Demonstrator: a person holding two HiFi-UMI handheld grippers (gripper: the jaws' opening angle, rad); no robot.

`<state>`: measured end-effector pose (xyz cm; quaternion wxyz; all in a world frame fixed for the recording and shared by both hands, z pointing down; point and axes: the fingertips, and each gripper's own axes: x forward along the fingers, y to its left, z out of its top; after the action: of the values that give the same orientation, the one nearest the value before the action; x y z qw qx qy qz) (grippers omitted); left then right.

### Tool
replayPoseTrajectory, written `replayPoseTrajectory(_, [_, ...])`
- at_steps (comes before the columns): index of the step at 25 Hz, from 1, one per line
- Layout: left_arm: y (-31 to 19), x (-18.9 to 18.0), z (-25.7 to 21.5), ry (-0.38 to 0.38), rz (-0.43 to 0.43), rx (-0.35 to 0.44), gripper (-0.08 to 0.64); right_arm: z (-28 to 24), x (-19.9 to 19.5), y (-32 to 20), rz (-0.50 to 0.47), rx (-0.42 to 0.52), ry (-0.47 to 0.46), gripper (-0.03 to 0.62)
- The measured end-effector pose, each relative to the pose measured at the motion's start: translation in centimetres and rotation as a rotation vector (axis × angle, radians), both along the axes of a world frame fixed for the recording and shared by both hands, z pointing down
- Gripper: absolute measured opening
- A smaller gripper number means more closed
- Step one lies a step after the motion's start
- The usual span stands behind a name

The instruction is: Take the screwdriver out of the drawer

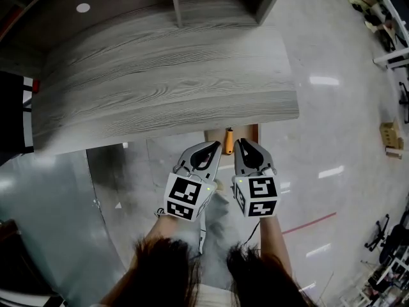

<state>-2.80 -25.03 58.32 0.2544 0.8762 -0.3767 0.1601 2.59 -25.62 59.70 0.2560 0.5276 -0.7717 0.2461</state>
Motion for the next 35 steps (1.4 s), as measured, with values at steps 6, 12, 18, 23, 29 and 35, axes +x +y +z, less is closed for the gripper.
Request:
replayPoseTrajectory(6, [-0.1, 0.0, 3.2, -0.007, -0.001, -0.034, 0.017, 3.6, 0.0, -0.5, 0.005, -0.047, 0.013, 0.031])
replayPoseTrajectory(12, [-0.1, 0.0, 5.9, -0.015, 0.005, -0.061, 0.017, 6.9, -0.1, -0.8, 0.002, -0.095, 0.021, 0.036])
replayPoseTrajectory(18, [-0.4, 0.0, 8.1, -0.025, 0.008, -0.078, 0.017, 9.7, 0.0, -1.2, 0.007, -0.146, 0.017, 0.068])
replayPoseTrajectory(23, [-0.6, 0.1, 9.4, -0.03, 0.009, -0.095, 0.017, 11.9, -0.1, -1.4, 0.01, -0.199, 0.024, 0.081])
replayPoseTrajectory(29, [-1.1, 0.0, 10.2, -0.029, 0.008, -0.103, 0.017, 14.2, 0.0, -1.6, 0.032, -0.272, 0.032, 0.104])
replayPoseTrajectory(35, [-1.3, -0.3, 11.0, -0.031, 0.004, -0.117, 0.017, 15.8, 0.3, -2.0, 0.072, -0.324, 0.04, 0.118])
